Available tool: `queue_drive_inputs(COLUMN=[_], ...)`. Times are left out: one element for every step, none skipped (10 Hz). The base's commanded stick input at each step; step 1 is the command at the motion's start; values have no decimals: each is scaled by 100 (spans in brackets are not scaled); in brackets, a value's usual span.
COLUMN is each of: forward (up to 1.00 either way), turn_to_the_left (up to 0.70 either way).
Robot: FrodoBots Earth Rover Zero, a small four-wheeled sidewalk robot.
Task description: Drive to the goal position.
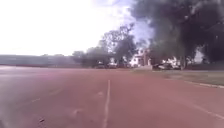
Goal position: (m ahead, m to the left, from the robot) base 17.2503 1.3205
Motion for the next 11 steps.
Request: queue_drive_inputs(forward=[70, 70, 70, 70, 70, 70, 70, 70, 70, 70, 70], turn_to_the_left=[0, 0, 0, 0, 0, 0, 0, 0, 0, 0, 0])
